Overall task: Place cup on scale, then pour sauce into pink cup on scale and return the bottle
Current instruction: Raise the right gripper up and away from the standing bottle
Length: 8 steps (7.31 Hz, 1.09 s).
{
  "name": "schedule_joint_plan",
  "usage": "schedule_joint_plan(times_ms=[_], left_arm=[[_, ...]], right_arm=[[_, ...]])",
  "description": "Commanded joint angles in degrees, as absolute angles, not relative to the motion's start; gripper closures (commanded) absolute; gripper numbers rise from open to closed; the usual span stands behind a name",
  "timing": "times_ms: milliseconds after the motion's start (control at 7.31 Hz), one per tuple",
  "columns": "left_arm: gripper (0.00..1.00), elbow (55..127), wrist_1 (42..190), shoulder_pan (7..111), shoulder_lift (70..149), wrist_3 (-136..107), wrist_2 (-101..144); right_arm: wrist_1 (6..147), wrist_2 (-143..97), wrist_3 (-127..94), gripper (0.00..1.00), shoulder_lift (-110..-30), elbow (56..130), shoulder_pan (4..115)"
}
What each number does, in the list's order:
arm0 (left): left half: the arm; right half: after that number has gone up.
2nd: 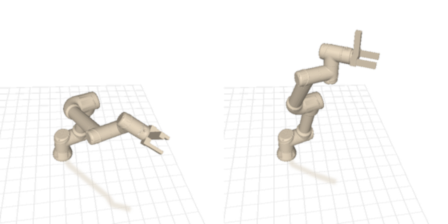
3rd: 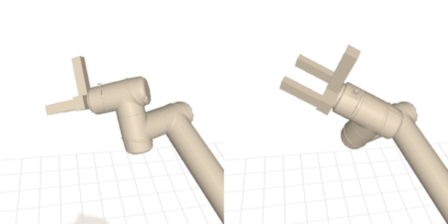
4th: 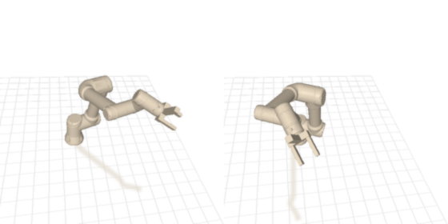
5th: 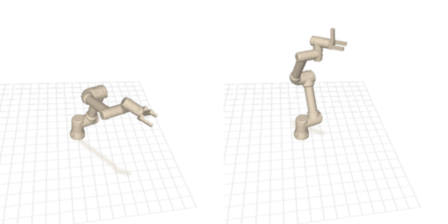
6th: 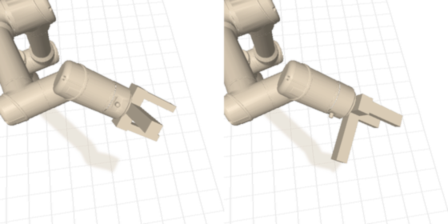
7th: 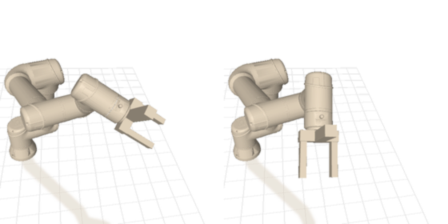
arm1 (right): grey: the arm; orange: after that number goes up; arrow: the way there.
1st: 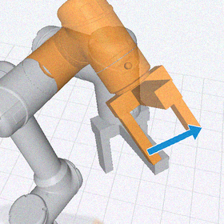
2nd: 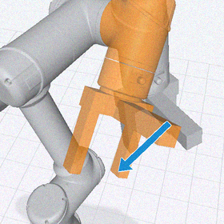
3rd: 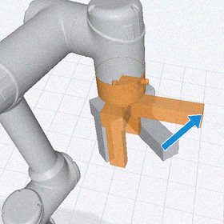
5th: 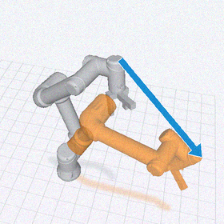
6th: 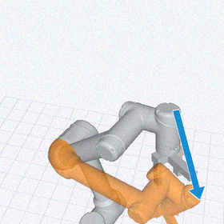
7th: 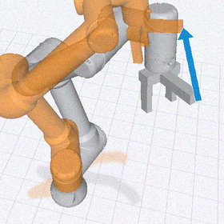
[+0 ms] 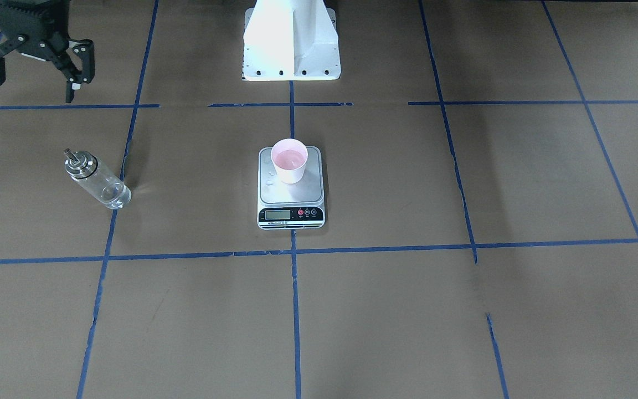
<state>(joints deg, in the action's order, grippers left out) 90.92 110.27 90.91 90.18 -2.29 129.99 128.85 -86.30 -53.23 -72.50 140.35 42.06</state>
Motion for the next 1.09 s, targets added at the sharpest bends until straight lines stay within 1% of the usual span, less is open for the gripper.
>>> schedule_joint_plan(times_ms=[0, 274, 410, 547, 684, 957], left_arm=[[0.0, 91.23, 110.21, 90.88, 90.18, -2.29, 130.08], [0.0, 91.32, 110.3, 90.88, 90.18, -2.29, 130.08], [0.0, 91.32, 110.3, 90.88, 90.18, -2.29, 130.08], [0.0, 91.23, 110.3, 90.97, 90.0, -2.2, 130.08], [0.0, 91.23, 110.13, 90.97, 89.65, -2.2, 130.17], [0.0, 90.53, 107.77, 90.88, 89.65, -1.85, 130.17]], right_arm=[[121.4, -104.85, -34.02, 0.0, -73.03, 132.15, 58.89], [121.2, -122.25, -9.71, 0.0, -73.56, 121.7, 76.03], [121.2, -126.61, 1.3, 0.0, -74.52, 116.51, 81.59], [121.11, -128.74, 9.15, 0.0, -75.66, 113.06, 84.7], [120.85, -130.76, 12.36, 0.0, -77.24, 110.68, 86.81], [114.38, -129.83, 12.66, 0.0, -81.37, 110.39, 86.75]])
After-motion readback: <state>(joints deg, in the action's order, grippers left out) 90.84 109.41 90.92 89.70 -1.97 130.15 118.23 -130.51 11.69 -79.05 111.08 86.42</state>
